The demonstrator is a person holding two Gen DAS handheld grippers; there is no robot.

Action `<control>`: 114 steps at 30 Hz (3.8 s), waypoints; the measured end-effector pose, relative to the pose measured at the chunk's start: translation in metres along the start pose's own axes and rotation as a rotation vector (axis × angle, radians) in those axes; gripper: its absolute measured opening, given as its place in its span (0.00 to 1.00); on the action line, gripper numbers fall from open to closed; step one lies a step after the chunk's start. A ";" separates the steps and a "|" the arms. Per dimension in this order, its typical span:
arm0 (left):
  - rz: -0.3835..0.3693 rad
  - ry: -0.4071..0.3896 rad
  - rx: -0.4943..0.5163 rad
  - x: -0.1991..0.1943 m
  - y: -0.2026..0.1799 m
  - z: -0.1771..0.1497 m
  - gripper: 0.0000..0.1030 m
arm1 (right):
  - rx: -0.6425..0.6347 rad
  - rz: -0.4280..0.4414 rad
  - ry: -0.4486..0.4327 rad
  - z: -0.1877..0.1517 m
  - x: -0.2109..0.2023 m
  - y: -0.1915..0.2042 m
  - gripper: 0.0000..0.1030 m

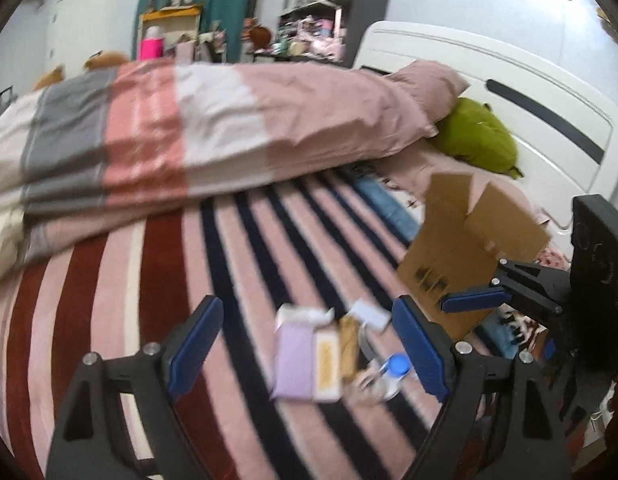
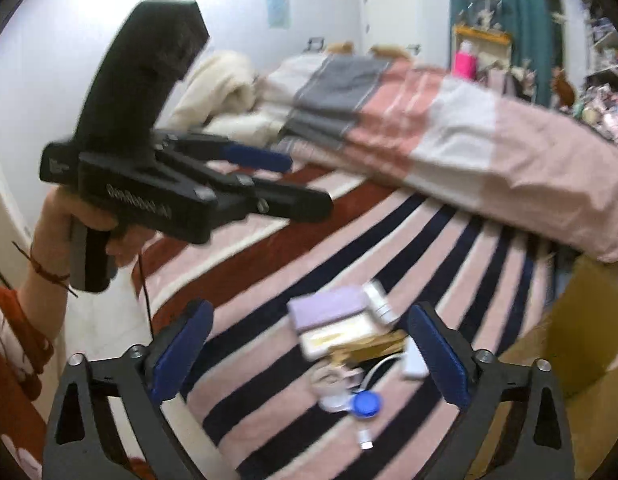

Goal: Organize rigid objects
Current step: 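Move the right gripper back and grasp the clear tape roll, then carry the tape roll into the box and release it, then return the right gripper to the items and grasp the contact lens case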

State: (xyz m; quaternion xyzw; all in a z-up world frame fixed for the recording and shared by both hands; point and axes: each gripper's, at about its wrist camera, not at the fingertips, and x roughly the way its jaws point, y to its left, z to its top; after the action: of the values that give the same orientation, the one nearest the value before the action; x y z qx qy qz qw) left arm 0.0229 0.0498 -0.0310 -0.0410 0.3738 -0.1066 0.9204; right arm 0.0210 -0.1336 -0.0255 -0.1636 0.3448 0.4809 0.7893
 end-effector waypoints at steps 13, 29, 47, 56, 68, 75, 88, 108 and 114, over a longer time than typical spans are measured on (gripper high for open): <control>-0.037 0.058 -0.033 0.027 0.015 -0.054 0.82 | -0.001 -0.047 0.287 -0.068 0.099 -0.028 0.51; -0.223 0.109 -0.007 0.037 -0.016 -0.042 0.82 | -0.053 -0.094 0.231 -0.057 0.072 -0.013 0.43; -0.455 0.155 0.053 0.044 -0.078 0.018 0.43 | -0.125 -0.214 -0.083 -0.015 -0.014 -0.001 0.43; -0.431 0.153 0.207 0.050 -0.131 0.080 0.42 | -0.089 -0.339 -0.146 -0.003 -0.054 -0.034 0.43; -0.486 0.348 0.307 0.135 -0.218 0.121 0.41 | 0.141 -0.421 -0.044 -0.018 -0.093 -0.132 0.43; -0.436 0.399 0.311 0.154 -0.229 0.120 0.47 | 0.314 -0.429 0.078 -0.044 -0.084 -0.166 0.44; -0.242 0.165 0.220 0.074 -0.157 0.109 0.70 | 0.174 -0.376 -0.067 -0.019 -0.084 -0.109 0.98; -0.019 0.061 -0.028 0.039 -0.012 -0.054 0.78 | -0.170 -0.144 0.040 -0.049 0.007 0.022 0.81; -0.035 0.034 -0.043 0.036 -0.008 -0.066 0.78 | -0.178 -0.137 0.022 -0.044 0.006 0.024 0.80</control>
State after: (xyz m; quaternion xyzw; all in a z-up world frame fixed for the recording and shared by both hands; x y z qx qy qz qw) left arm 0.0001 0.0339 -0.1017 -0.0654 0.3910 -0.1152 0.9108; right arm -0.0153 -0.1444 -0.0591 -0.2613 0.2974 0.4527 0.7990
